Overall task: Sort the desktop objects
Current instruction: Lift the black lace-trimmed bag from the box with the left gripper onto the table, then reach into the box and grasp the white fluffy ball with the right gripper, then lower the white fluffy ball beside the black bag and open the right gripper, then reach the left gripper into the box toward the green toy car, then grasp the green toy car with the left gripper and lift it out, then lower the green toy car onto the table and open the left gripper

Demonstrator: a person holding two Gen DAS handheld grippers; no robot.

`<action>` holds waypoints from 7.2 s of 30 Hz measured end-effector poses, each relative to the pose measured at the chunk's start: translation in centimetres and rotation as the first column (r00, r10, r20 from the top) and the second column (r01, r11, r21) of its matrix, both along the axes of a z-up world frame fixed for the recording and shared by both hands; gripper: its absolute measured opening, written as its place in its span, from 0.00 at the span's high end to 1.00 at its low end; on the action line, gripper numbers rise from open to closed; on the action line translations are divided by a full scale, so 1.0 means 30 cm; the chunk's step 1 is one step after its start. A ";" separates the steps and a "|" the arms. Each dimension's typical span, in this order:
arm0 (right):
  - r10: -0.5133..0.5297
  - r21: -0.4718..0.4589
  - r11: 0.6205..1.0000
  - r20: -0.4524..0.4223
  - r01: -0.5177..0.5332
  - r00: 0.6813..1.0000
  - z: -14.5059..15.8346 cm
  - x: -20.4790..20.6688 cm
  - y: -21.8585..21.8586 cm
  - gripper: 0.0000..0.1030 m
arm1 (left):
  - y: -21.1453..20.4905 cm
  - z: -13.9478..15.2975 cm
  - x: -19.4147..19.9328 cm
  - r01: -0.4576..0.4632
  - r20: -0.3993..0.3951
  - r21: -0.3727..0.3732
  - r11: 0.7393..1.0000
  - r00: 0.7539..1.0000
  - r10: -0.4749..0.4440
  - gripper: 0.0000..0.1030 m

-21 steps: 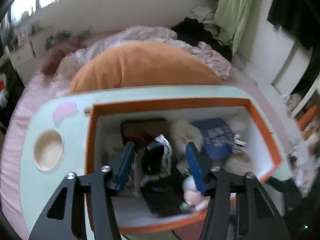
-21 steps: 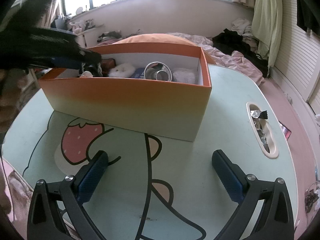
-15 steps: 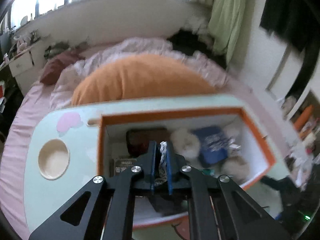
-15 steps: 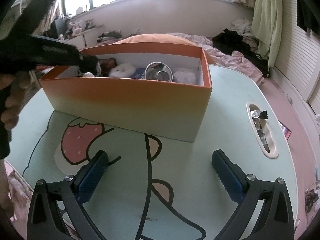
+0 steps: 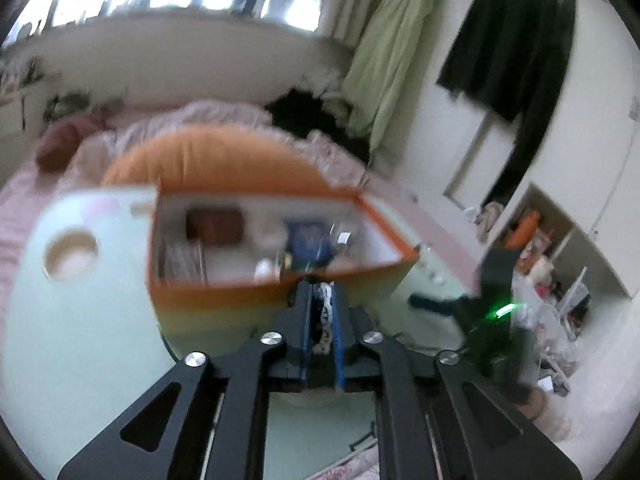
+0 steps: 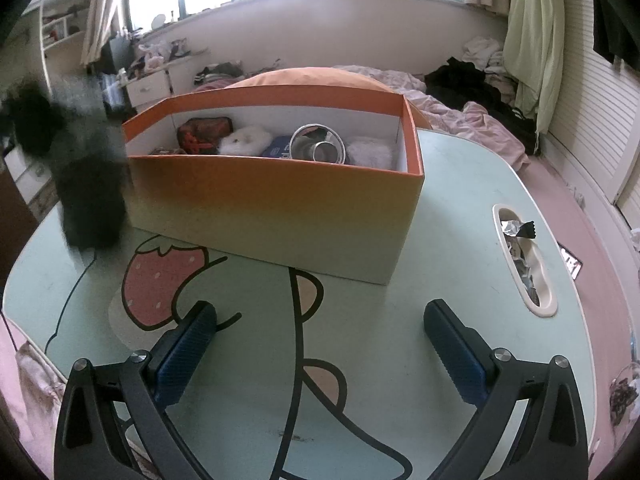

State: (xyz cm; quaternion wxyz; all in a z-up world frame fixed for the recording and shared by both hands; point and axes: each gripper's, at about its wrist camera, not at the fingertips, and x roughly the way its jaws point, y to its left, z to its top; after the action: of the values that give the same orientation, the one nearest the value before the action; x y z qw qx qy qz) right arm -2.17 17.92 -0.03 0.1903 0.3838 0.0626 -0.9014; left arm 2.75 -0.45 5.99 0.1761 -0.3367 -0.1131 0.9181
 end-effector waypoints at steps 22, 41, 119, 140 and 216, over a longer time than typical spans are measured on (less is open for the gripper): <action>-0.003 -0.004 1.000 0.000 0.003 1.000 0.007 0.001 0.006 0.00 | 0.095 -0.185 0.077 -0.146 0.030 -0.352 0.924 0.985 0.167 0.00; 0.252 -0.216 0.956 0.258 -0.198 0.933 0.319 -0.354 -0.247 0.58 | 0.091 -0.183 0.056 -0.140 0.028 -0.327 0.935 0.987 0.157 0.00; 0.138 -0.013 0.990 -0.077 -0.139 0.987 -0.011 0.134 0.070 0.00 | -0.009 0.105 -0.042 0.054 0.057 -0.038 0.998 0.997 -0.051 0.54; 0.138 -0.016 0.990 -0.074 -0.140 0.988 -0.007 0.137 0.075 0.00 | 0.075 -0.150 -0.554 0.086 0.635 -0.016 0.996 0.770 -0.056 0.54; 0.146 -0.013 0.989 -0.080 -0.147 0.986 0.002 0.137 0.074 0.00 | -0.066 -0.090 -0.112 0.065 0.316 -0.166 0.984 0.949 -0.010 0.29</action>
State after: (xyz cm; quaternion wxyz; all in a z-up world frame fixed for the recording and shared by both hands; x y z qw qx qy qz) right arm 1.93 20.13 0.03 0.2570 0.3403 0.0894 -0.9001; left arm -0.62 -2.42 3.28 0.1432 -0.4944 -0.0527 0.8557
